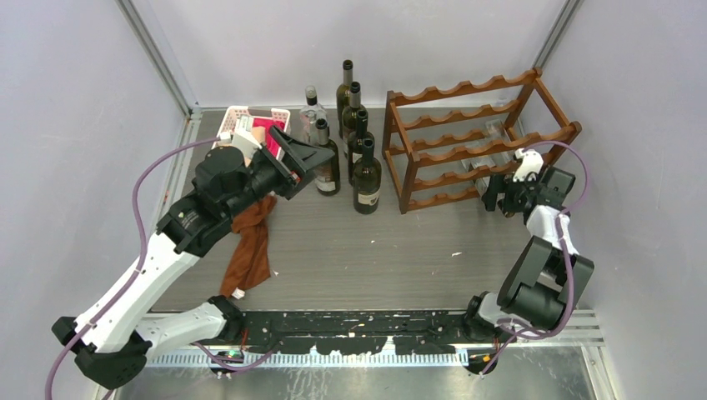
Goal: Put the wine bottle on the wine rack
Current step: Place the wine bottle in the wine rack.
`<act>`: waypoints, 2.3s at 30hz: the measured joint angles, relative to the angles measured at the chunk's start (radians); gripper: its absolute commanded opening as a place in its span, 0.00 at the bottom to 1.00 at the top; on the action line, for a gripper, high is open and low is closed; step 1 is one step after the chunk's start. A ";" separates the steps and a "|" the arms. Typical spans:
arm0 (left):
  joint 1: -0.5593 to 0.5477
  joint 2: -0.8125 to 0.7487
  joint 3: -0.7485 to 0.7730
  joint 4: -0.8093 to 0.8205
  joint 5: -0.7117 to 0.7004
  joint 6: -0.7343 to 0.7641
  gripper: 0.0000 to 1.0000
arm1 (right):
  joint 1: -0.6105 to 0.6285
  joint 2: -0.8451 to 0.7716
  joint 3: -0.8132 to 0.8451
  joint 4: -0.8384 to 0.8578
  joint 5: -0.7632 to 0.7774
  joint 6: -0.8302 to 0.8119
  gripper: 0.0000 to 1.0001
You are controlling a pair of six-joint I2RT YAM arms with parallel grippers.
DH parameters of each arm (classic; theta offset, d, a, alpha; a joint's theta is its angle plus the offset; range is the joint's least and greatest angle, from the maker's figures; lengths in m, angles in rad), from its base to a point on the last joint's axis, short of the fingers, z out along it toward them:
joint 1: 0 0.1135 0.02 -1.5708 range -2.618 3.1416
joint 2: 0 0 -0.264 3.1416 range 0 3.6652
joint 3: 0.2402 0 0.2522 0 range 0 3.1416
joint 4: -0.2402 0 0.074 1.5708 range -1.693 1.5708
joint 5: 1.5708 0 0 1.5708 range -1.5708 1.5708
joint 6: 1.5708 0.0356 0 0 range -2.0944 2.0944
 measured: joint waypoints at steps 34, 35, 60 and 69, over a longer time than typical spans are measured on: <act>-0.013 -0.083 -0.023 -0.079 -0.134 0.317 1.00 | -0.204 -0.194 0.010 -0.355 -0.182 -0.233 1.00; -0.009 -0.117 -0.059 -0.077 -0.128 0.378 1.00 | -0.204 -0.180 0.021 -0.387 -0.201 -0.266 1.00; 0.009 -0.095 0.130 -0.032 -0.005 0.350 1.00 | -0.204 -0.111 0.040 -0.323 -0.218 -0.219 0.89; 0.011 -0.024 0.179 -0.040 -0.014 0.247 1.00 | -0.204 -0.111 0.040 -0.322 -0.218 -0.216 0.89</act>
